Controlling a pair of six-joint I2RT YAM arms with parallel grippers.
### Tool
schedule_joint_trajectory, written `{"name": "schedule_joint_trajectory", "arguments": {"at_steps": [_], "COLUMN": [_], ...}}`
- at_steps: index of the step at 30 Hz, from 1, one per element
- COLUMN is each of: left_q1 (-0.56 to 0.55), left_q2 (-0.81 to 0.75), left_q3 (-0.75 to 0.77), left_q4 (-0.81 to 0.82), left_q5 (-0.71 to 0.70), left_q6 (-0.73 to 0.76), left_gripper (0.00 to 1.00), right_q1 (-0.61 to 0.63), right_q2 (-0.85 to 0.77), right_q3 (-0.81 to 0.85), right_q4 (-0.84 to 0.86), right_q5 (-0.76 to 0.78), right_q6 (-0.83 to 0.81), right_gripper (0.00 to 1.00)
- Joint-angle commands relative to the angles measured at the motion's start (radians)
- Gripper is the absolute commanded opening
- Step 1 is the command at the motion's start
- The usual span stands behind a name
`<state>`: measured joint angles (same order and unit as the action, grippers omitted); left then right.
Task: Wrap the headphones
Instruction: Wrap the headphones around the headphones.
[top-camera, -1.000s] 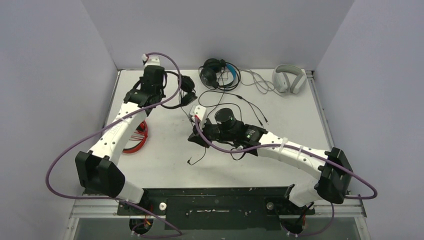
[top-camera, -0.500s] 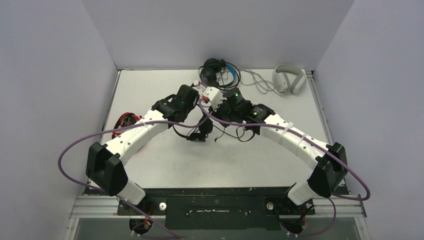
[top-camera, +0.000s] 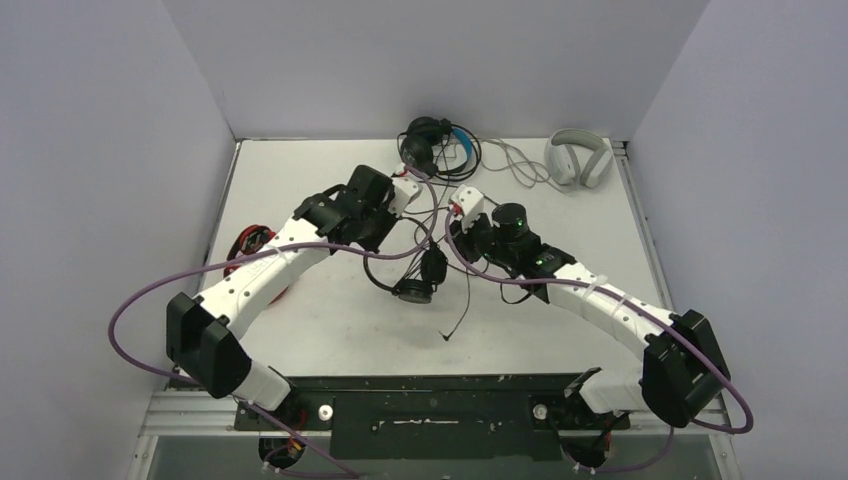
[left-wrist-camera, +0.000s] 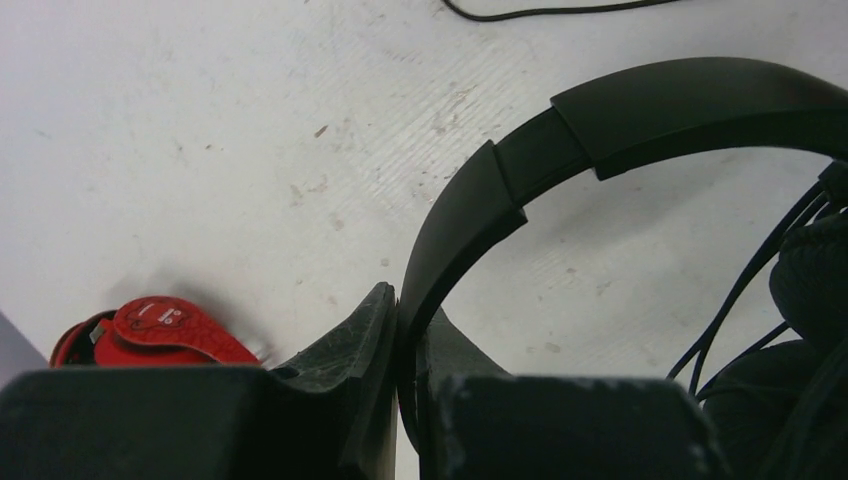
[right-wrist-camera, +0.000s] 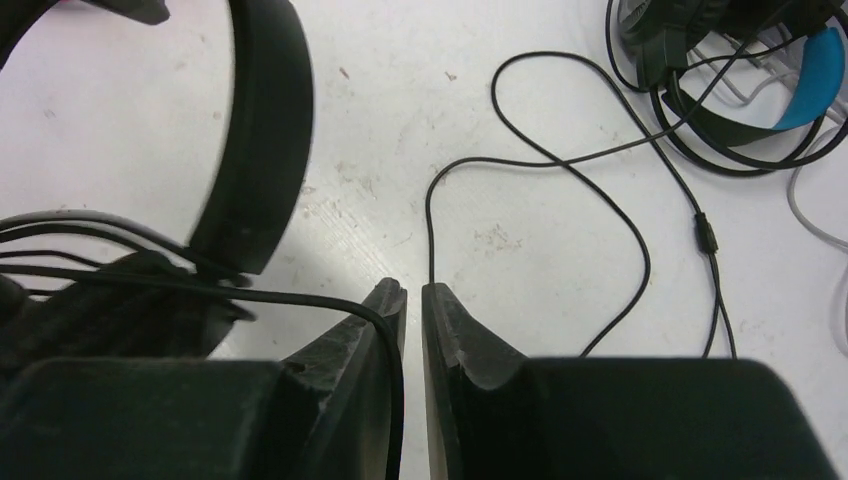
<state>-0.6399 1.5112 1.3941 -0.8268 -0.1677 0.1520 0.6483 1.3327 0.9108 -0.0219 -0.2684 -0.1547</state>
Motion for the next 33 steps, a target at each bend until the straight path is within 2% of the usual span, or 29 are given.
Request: {"name": "schedule_joint_trajectory", "arguments": {"at_steps": [1,4,16,25,29,31,33], "left_q1": [-0.003,-0.003,-0.003,-0.001,-0.001,0.0,0.008], "left_q2": [-0.094,-0.11,-0.111,-0.109,-0.102,-0.097,-0.097], "left_q3": [0.07,0.073,0.153,0.183,0.204,0.216,0.227], "left_q4": [0.013,0.02,0.003,0.057,0.066,0.064,0.062], "left_q5": [0.165,0.215,0.328,0.395,0.403,0.391,0.356], "left_q6": [-0.044,-0.068,-0.182,-0.271,-0.305,-0.315,-0.331], "left_gripper": [0.0,0.0,0.0,0.0,0.0,0.0,0.0], "right_q1": [-0.078,-0.115,-0.162,-0.169,-0.174,-0.176,-0.189], "right_q2": [-0.049,-0.039,0.097,0.236,0.26,0.264,0.263], "right_q3": [-0.088,-0.145,-0.254,-0.283,-0.294,-0.293,-0.296], "right_q4": [0.369,0.482,0.932,1.247,1.304,1.307,1.304], "right_q5": [-0.149,-0.248,-0.5,-0.56,-0.566,-0.573,-0.578], "right_q6": [0.116,0.174,0.389,0.519,0.546,0.549,0.549], "right_gripper": [0.17,0.21,0.24,0.31,0.33,0.38,0.5]}}
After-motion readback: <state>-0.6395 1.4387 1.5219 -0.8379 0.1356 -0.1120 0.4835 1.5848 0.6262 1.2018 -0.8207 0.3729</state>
